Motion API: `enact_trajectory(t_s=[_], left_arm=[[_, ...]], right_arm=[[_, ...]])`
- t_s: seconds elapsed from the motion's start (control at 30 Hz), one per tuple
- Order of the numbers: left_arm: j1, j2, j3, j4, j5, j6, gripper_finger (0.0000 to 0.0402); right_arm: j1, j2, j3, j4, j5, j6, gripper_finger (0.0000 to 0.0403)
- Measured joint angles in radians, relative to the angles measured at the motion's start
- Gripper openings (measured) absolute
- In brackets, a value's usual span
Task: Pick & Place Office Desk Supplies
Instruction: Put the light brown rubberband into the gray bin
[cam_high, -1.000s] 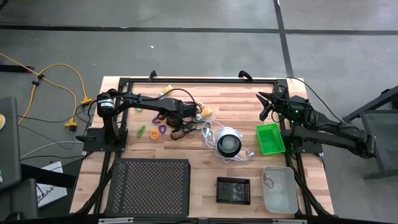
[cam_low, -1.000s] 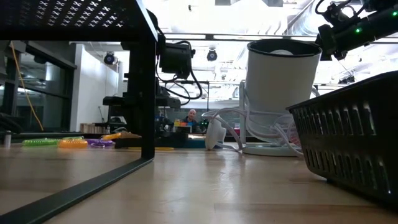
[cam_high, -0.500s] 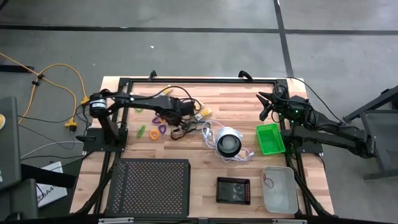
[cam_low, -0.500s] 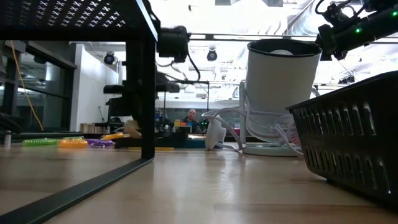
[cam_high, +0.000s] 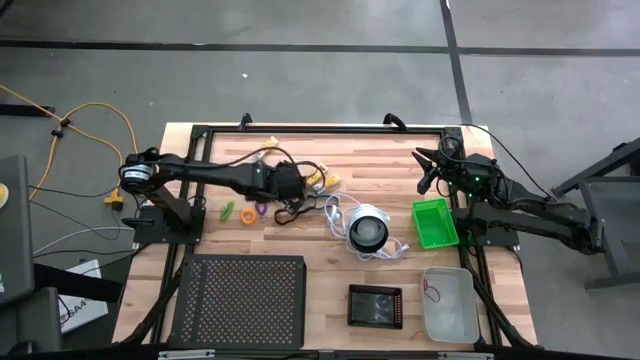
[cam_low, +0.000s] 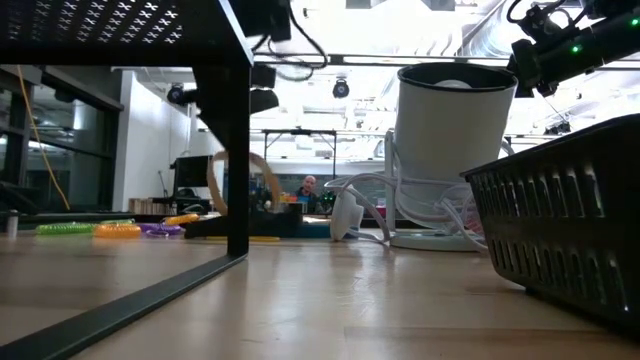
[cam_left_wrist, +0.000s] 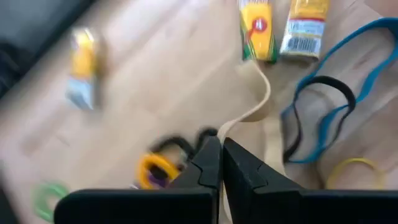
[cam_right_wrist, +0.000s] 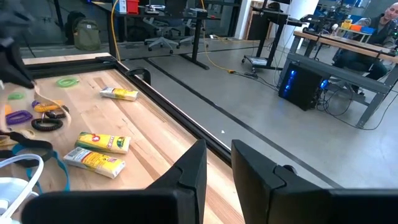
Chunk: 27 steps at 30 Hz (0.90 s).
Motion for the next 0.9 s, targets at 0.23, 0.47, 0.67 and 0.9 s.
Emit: enact_trajectory(t_s=[0.23, 0.47, 0.67, 0.9], left_arm=[[-0.117, 0.000, 0.000, 0.070, -0.339, 0.279, 0.0001], [-0.169, -0.027, 0.001, 0.291, -0.454, 0.540, 0.0001], [-0.169, -0.033, 0.001, 0.595, -0.470, 0.859, 0.0001], [-0.167, -0.033, 0.001, 0.885, -0.465, 1.166, 0.0001]], right_arm=[[0.000, 0.000, 0.000, 0.000, 0.000, 0.000, 0.0064], [0.000, 0.000, 0.000, 0.000, 0.000, 0.000, 0.0064], [0.000, 0.000, 0.001, -0.009, 0.000, 0.000, 0.0064], [0.000, 0.000, 0.001, -0.014, 0.000, 0.000, 0.0064]])
